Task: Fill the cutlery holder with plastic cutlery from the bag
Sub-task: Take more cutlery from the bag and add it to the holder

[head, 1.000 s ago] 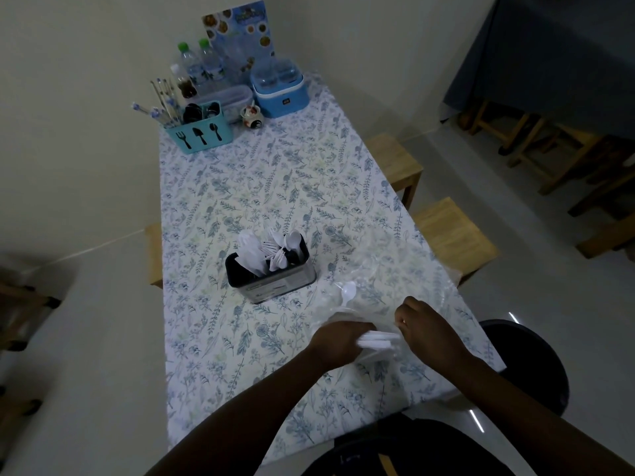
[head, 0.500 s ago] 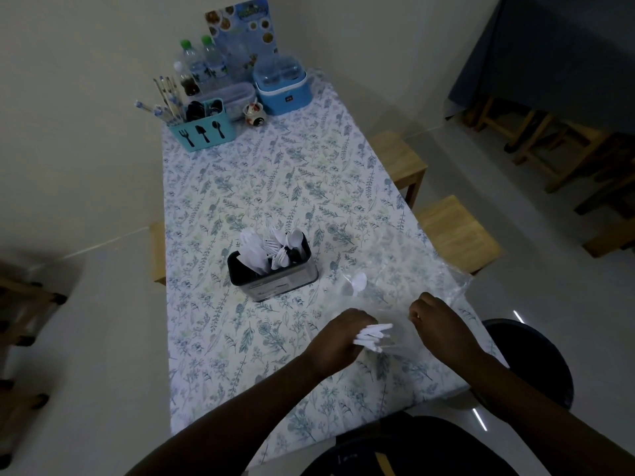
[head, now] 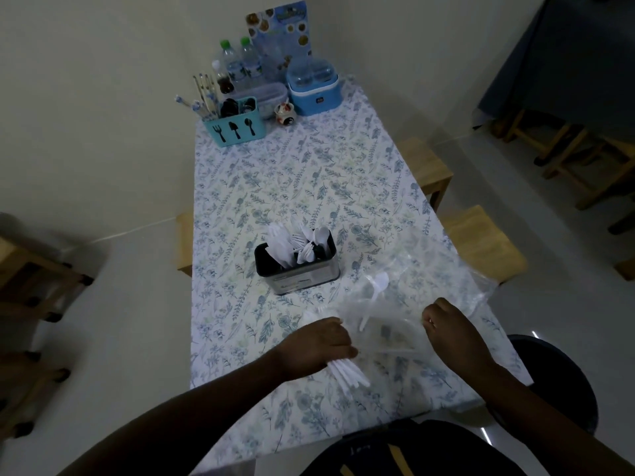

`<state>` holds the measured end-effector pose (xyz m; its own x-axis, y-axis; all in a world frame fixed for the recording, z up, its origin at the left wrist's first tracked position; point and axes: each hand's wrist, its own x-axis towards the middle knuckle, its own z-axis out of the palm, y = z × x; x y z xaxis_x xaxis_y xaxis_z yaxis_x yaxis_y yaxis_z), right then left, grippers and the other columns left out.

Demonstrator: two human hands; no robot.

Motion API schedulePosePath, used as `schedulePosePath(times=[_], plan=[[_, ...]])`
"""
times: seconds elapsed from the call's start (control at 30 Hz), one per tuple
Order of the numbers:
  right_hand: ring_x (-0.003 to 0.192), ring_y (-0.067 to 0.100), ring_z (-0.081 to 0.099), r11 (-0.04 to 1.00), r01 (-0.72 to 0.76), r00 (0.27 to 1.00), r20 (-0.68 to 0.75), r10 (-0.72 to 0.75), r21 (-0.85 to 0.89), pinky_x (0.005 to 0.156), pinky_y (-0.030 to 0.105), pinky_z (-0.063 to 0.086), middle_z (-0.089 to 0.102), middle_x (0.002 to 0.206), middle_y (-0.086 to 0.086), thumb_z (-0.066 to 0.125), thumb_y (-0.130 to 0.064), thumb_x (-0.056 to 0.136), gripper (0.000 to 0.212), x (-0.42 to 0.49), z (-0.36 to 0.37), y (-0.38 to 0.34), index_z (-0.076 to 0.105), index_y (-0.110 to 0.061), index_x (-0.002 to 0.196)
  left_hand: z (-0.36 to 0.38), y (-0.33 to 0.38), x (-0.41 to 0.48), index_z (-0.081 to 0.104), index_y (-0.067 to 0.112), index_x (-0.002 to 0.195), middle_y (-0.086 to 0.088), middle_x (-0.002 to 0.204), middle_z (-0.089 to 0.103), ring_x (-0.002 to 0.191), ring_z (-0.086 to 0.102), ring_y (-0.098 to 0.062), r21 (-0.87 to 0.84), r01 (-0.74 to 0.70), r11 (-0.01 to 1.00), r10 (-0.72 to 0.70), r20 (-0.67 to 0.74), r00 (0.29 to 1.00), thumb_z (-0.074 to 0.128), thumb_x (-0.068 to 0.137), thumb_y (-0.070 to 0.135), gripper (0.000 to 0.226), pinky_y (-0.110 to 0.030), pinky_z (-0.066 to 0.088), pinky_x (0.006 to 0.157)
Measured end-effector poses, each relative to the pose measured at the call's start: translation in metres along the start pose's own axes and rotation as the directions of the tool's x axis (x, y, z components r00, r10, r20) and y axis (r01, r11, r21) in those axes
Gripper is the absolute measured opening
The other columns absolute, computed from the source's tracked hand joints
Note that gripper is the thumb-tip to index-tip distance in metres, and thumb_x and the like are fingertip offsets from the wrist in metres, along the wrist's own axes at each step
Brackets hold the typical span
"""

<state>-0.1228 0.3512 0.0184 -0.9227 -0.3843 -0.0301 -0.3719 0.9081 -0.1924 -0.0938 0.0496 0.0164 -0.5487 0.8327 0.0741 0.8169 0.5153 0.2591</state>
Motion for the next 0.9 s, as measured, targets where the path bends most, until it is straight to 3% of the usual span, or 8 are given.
schedulePosePath(times=[0.1,0.23,0.3,0.37,0.47,0.7,0.9], plan=[[0.068,0.022,0.049,0.995,-0.072,0.997,0.010,0.073,-0.067,0.059,0.033,0.049,0.050,0.071,0.005,0.066,0.012,0.070,0.024,-0.002,0.011,0.000,0.056,-0.010,0.066,0.009,-0.013,-0.021,0.065,0.016,0.105,-0.003,0.092,0.062,0.093,0.061,-0.021,0.160,-0.032,0.987,0.018,0.086,0.996,0.017,0.098,-0.001,0.051,-0.039,0.034,0.110],[0.072,0.029,0.044,0.971,-0.058,0.997,0.036,0.068,-0.234,0.066,0.039,0.046,0.047,0.070,0.012,0.046,0.013,0.073,0.022,-0.007,0.017,-0.010,0.056,-0.006,0.067,0.020,-0.024,-0.035,0.065,0.025,0.105,0.004,0.092,0.061,0.098,0.057,-0.019,0.266,0.007,0.964,-0.049,0.149,0.988,0.038,0.096,0.006,0.034,-0.041,0.032,0.109],[0.070,0.028,0.044,0.985,-0.055,0.997,0.047,0.064,-0.161,0.064,0.039,0.046,0.047,0.069,0.011,0.052,0.013,0.073,0.021,-0.008,0.016,-0.021,0.054,-0.007,0.067,0.022,-0.029,-0.033,0.064,0.029,0.105,0.005,0.097,0.062,0.104,0.057,-0.021,0.262,0.033,0.964,-0.091,0.209,0.974,0.044,0.095,0.013,0.027,-0.040,0.031,0.106],[0.074,0.026,0.046,0.990,-0.142,0.988,0.068,0.140,0.024,0.066,0.037,0.046,0.048,0.076,0.009,0.056,0.005,0.080,0.014,-0.011,0.014,-0.029,0.055,-0.008,0.073,0.023,-0.036,-0.029,0.063,0.030,0.105,0.004,0.104,0.063,0.108,0.058,-0.023,0.256,0.055,0.965,-0.119,0.241,0.963,0.049,0.094,0.018,0.022,-0.041,0.031,0.103],[0.081,0.019,0.048,0.962,-0.184,0.983,0.051,0.177,0.200,0.071,0.032,0.044,0.048,0.091,0.003,0.046,-0.015,0.094,0.011,-0.012,0.013,-0.035,0.054,-0.014,0.087,0.027,-0.044,-0.027,0.064,0.035,0.107,0.004,0.114,0.064,0.113,0.055,-0.022,0.270,0.112,0.956,-0.200,0.326,0.924,0.062,0.085,0.025,0.024,-0.043,0.034,0.101],[0.080,0.016,0.047,0.904,-0.260,0.966,0.102,0.239,0.339,0.071,0.030,0.043,0.047,0.092,0.001,0.045,-0.018,0.094,0.011,-0.013,0.011,-0.039,0.052,-0.018,0.085,0.025,-0.043,-0.030,0.063,0.036,0.113,0.005,0.124,0.061,0.122,0.052,-0.021,0.255,0.191,0.948,-0.285,0.407,0.868,0.075,0.069,0.022,0.047,-0.049,0.040,0.105],[0.081,0.017,0.049,0.882,-0.289,0.957,0.110,0.267,0.371,0.072,0.032,0.045,0.048,0.092,0.001,0.045,-0.018,0.093,0.011,-0.016,0.008,-0.039,0.053,-0.019,0.085,0.025,-0.052,-0.036,0.049,0.029,0.135,0.001,0.141,0.051,0.135,0.044,-0.025,0.288,0.213,0.934,-0.320,0.403,0.857,0.086,0.060,0.033,0.084,-0.050,0.025,0.114]])
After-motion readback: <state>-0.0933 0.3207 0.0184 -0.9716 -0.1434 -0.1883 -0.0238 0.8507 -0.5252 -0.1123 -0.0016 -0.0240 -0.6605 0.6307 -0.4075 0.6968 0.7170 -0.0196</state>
